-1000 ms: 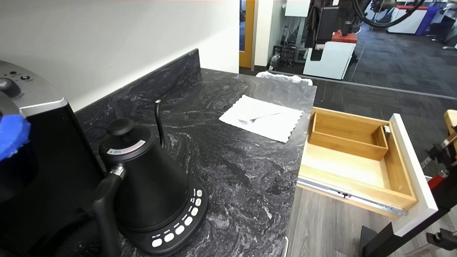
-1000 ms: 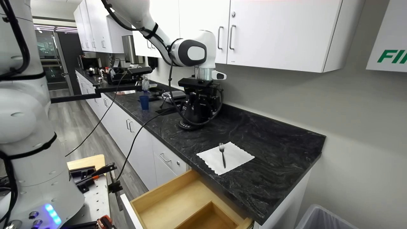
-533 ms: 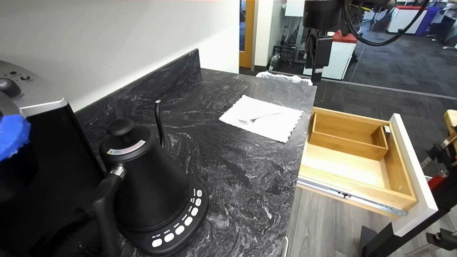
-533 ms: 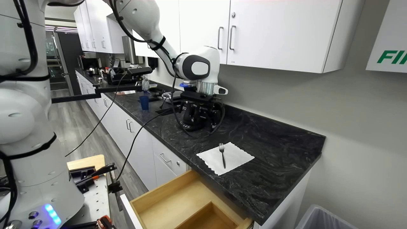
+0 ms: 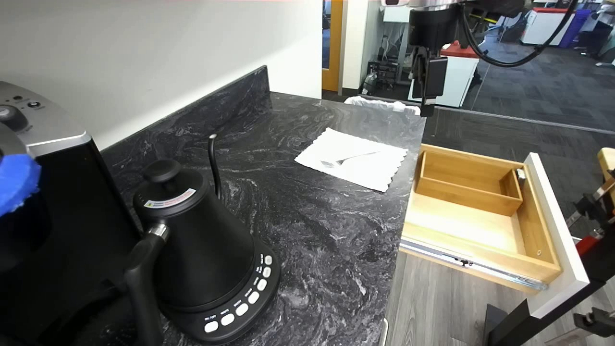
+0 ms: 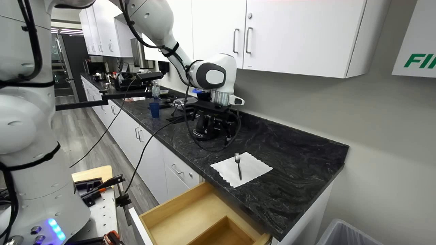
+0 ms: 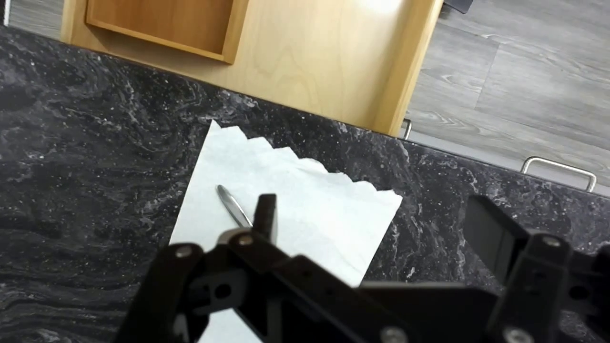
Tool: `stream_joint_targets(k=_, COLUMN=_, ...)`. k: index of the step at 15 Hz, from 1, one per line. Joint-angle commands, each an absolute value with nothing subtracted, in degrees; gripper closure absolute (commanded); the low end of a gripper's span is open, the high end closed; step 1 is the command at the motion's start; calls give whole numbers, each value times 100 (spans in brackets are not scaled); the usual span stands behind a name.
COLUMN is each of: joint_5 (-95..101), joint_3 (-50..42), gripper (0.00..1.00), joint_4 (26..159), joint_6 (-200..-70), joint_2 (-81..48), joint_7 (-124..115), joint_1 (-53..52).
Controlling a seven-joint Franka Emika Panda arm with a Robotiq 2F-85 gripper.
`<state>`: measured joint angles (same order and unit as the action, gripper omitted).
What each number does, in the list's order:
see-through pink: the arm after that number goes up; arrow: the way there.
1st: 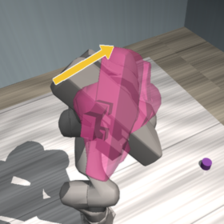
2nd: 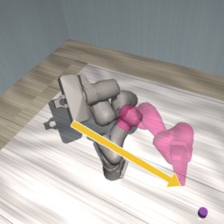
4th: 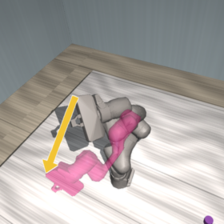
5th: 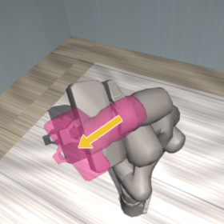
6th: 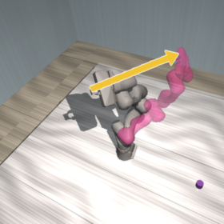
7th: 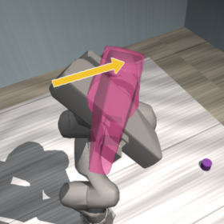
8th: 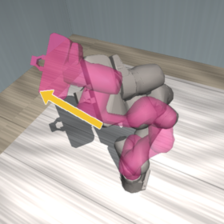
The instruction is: Remove the fork from the napkin on the countertop and place it inside the open drawer
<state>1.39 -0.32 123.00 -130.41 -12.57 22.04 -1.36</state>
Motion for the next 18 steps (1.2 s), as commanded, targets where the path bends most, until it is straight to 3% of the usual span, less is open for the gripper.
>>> stream_joint_targets(k=1, joint_5=289, joint_3=51, gripper=0, joint_4=12299, joint_6=-13131, joint_2=-1310, joint_7=2098, joint_1=-58)
stream_joint_targets(k=7, joint_5=1397, joint_3=-58, gripper=0, joint_4=11901, joint_6=-14020, joint_2=-2196, joint_7=1438, joint_1=-176)
stream_joint_targets(k=18, joint_5=1272, joint_3=42, gripper=0, joint_4=10748, joint_6=-14390, joint_2=-3471, joint_7=1695, joint_1=-2)
